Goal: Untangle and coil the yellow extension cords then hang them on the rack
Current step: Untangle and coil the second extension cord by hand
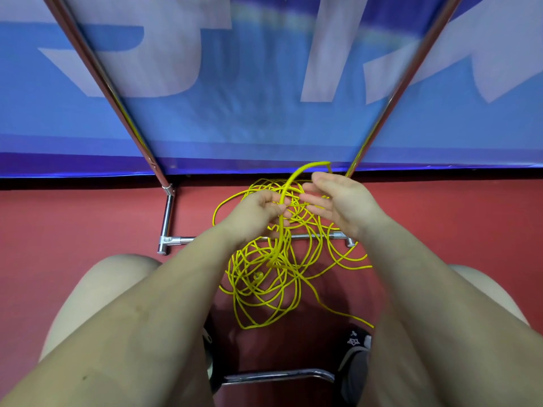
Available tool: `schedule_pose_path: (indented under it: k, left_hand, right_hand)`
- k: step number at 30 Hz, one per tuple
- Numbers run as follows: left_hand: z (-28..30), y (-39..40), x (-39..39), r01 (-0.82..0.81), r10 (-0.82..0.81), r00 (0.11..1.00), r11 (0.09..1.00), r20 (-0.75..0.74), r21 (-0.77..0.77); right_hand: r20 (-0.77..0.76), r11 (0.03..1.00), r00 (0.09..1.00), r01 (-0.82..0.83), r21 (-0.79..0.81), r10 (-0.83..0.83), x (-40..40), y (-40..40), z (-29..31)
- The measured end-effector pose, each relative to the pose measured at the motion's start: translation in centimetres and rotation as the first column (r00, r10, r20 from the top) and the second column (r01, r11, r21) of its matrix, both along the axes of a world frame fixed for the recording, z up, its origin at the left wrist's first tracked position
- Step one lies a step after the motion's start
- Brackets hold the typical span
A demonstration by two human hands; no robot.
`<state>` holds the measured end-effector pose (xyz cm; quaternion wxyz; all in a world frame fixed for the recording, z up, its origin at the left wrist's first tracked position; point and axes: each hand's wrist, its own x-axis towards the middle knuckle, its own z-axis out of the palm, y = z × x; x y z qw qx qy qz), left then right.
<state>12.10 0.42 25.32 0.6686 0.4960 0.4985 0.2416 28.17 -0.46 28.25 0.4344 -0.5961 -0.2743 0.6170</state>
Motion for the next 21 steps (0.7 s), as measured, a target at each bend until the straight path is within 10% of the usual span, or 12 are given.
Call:
schedule_pose_path:
  k: [4,11,17,21]
  left_hand:
    - [0.6,0.8,-0.4,-0.231,0.244,0.958,0.968,0.151,-0.098]
    - [0.6,1.7,-0.9,-0.449,0.489,0.831,0.871,0.266,-0.201]
    - [0.8,2.1,-0.9,-0.477,0.534,0.782,0.844,0.321,-0.244]
    - [0.3,1.7,-0.6,-0.315,0.347,0.918,0.932,0.193,-0.179]
  right_hand:
    - [0.543,0.892,0.720,-0.430,-0.140,0.432,-0.9,-1.1,-1.4]
    - [0.610,0.734,0.513,-0.656,-0.175,0.604,-1.7,-1.7,-1.5]
    - [0.463,0.799,0.686,-0.596,-0.085,0.561,-2.0,-1.6,-1.4]
    - [0.296,0.925,0.883,-0.381,0.001,0.363,-1.8,-1.0,-0.4]
